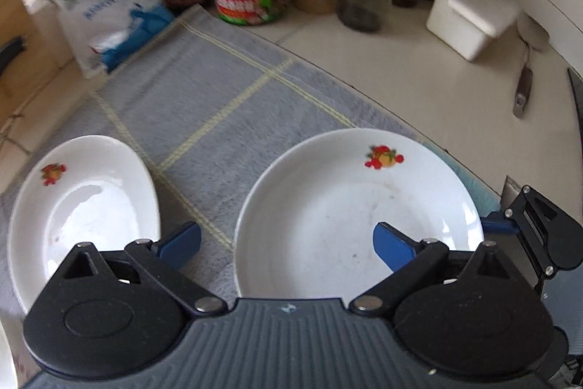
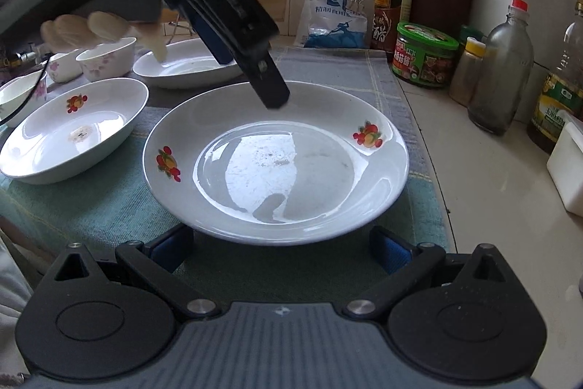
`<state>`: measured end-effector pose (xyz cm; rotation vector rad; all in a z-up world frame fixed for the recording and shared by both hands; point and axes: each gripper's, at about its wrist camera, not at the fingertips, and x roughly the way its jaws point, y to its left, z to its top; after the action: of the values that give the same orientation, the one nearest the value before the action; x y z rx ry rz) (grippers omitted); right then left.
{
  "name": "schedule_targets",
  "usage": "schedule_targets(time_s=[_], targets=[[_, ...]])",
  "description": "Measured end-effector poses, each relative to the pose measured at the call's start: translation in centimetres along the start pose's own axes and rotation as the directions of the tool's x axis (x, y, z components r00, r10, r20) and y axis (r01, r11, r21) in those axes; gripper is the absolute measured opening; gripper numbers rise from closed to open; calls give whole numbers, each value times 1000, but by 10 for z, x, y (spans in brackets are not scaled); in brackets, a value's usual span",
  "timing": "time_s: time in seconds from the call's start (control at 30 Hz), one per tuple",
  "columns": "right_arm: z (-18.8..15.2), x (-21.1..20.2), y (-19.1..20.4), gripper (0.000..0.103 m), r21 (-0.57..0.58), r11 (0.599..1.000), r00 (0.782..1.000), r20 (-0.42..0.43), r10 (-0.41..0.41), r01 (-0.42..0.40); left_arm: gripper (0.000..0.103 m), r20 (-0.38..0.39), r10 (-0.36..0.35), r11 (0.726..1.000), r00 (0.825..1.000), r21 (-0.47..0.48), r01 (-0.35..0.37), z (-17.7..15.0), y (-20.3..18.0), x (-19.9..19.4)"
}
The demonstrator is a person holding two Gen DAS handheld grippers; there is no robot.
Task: Organize plates and bowls
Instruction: 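Lift the flower-print plate with the left gripper and carry it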
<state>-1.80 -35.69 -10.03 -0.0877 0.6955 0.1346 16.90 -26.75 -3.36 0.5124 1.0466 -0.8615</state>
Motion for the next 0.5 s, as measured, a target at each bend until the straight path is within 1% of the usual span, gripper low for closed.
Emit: schedule_targets(time_s=[0.07,0.13,0.17,0.2,0.3,0.5], targets=[[-3,-1,0,103,1,1000,1000,18,1,-1,97,-22,-27,1000,999,4,27,4,2,6],[-5,-1,-1,103,1,1000,1000,29,2,-2,92,-55,-43,999,998,14,44,6,2,12],[-5,-1,-2,103,1,1000,999,33,2,-2,86,-73,-50,998,996,20,51,7,2,15],[-5,-1,-2,103,0,1000,999,35,2,-2,84,-88,-62,998,994,24,65,9,3,18],[-4,1,-3,103,-6,1000,999,34,8,-8,82,-121,-93,995,988,23,96,12,6,24],[-1,2,-5,103,-13,1000,999,28,17,-16,82,-143,-135,989,980,34,141,17,10,30]])
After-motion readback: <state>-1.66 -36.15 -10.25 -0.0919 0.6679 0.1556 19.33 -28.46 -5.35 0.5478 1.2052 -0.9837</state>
